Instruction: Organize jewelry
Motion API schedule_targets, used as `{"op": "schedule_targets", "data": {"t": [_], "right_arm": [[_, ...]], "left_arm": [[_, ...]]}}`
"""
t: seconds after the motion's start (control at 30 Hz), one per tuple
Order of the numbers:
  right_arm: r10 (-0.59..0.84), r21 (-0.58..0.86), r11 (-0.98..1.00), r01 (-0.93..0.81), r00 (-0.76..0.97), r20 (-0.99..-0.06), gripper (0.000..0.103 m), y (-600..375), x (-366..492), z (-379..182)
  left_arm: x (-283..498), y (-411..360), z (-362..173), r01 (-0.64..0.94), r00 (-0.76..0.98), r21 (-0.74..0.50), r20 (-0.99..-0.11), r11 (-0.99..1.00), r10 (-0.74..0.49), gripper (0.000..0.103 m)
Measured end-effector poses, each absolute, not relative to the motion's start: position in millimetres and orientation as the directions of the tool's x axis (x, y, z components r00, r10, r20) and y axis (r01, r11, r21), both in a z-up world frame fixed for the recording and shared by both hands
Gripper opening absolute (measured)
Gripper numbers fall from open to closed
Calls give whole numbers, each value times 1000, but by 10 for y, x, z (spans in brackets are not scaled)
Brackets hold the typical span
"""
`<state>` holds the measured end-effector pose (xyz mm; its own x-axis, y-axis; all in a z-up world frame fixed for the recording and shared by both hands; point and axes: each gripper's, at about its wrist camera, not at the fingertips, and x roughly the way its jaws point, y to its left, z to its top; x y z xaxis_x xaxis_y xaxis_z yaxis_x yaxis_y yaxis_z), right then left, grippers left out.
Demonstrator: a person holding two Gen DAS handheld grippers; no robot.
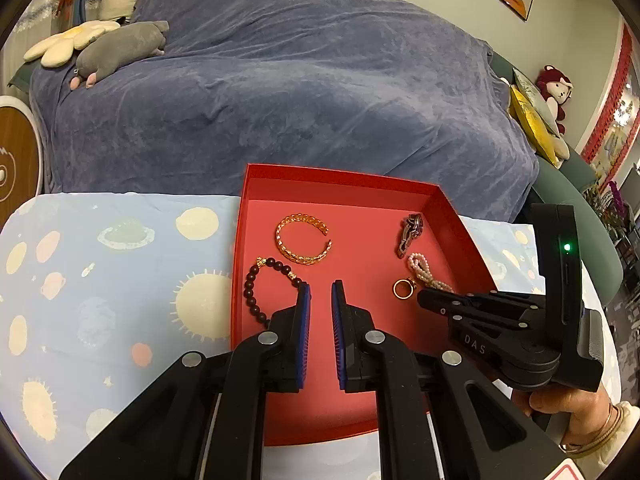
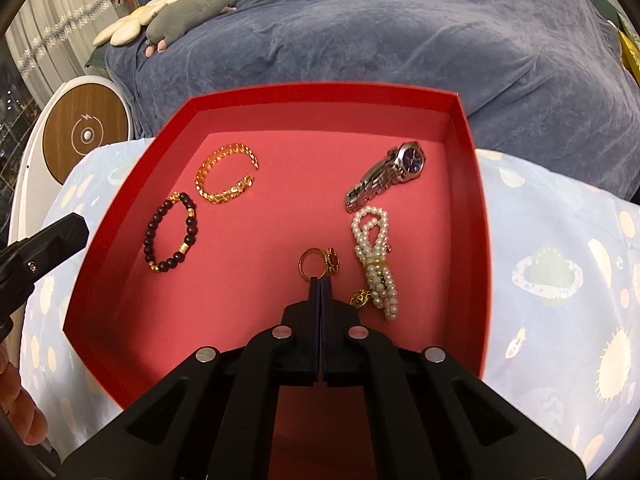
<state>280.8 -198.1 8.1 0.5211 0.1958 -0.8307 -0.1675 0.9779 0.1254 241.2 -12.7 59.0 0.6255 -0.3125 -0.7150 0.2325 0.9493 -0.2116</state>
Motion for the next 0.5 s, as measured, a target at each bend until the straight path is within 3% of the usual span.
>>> {"op": "schedule_targets", "data": {"t": [0.23, 0.33, 0.5], "right_arm": [[180, 115, 980, -163, 467, -866, 3, -1910, 3040, 62], [169, 107, 981, -162, 441, -881, 0, -1870, 3096, 28], [206, 138, 976, -169, 510, -835, 0, -1911, 2816, 211]], "left_arm": [[2402, -108, 642, 243, 628, -222, -706, 944, -327, 10], [2401, -93, 645, 247, 629, -219, -705, 944, -328, 10], [2311, -27, 640, 233, 622, -222, -714, 947, -321, 10]]}}
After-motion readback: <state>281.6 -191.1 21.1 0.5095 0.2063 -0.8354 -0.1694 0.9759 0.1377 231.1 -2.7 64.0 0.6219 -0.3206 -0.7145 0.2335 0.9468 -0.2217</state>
